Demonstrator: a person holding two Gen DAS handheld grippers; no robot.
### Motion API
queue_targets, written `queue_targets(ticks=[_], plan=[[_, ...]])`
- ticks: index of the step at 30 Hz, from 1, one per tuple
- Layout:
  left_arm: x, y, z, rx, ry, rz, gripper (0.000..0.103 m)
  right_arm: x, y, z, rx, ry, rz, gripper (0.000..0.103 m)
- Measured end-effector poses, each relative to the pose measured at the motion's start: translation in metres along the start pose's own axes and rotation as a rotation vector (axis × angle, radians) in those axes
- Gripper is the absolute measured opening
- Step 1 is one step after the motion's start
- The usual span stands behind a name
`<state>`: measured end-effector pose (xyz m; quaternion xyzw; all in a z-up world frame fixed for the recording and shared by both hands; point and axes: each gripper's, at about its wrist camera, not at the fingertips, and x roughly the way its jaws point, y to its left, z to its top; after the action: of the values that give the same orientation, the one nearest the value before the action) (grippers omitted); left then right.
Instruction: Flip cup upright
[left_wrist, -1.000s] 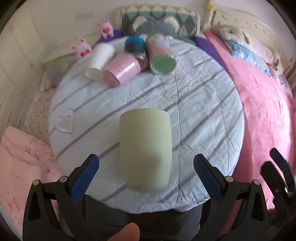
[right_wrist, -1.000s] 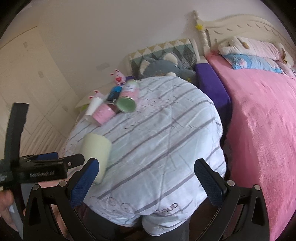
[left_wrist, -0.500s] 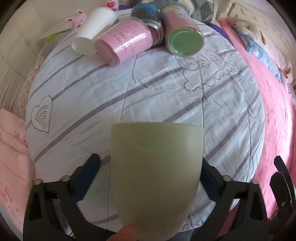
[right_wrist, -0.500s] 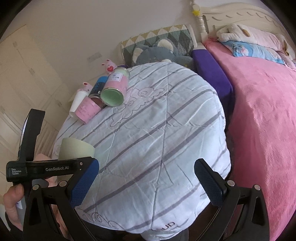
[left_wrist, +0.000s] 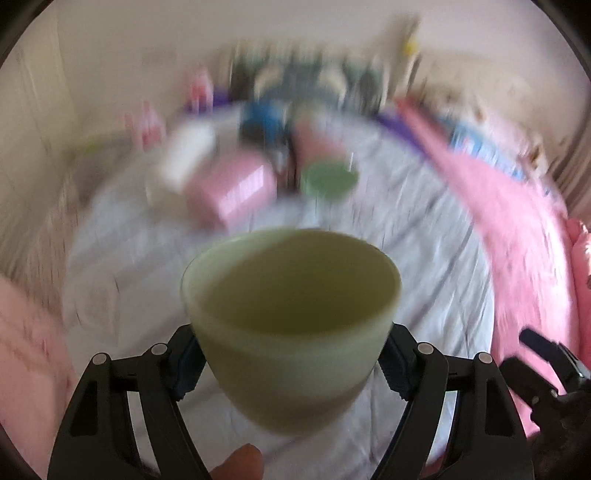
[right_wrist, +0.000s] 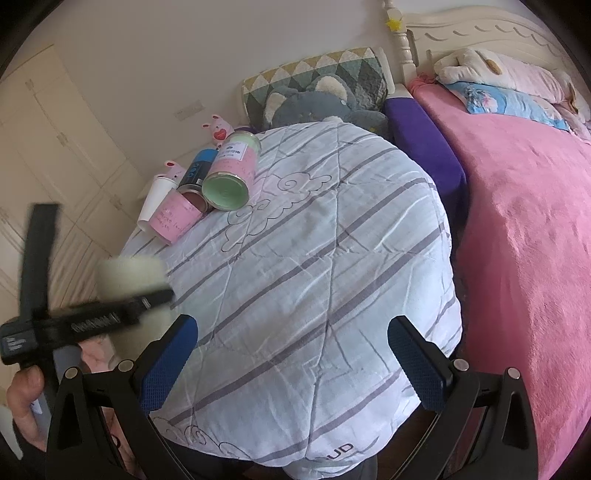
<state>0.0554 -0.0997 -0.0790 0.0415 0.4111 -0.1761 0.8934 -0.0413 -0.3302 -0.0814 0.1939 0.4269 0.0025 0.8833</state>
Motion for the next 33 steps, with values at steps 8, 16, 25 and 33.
queue_targets(ticks=[8, 16, 25, 33], plan=[[0.031, 0.014, -0.007, 0.054, -0.119, -0.025, 0.080, -0.013, 0.010, -0.017, -0.027, 0.020, -0.057, 0.103], [0.034, 0.008, -0.006, 0.088, -0.085, -0.038, 0.081, -0.023, 0.024, -0.021, -0.025, 0.004, -0.079, 0.103], [0.017, 0.003, -0.008, 0.129, -0.101, -0.010, 0.103, -0.036, 0.038, -0.024, -0.052, -0.017, -0.076, 0.103], [-0.016, 0.006, -0.009, 0.153, -0.137, 0.042, 0.103, -0.051, 0.046, -0.026, -0.060, -0.050, -0.070, 0.103]])
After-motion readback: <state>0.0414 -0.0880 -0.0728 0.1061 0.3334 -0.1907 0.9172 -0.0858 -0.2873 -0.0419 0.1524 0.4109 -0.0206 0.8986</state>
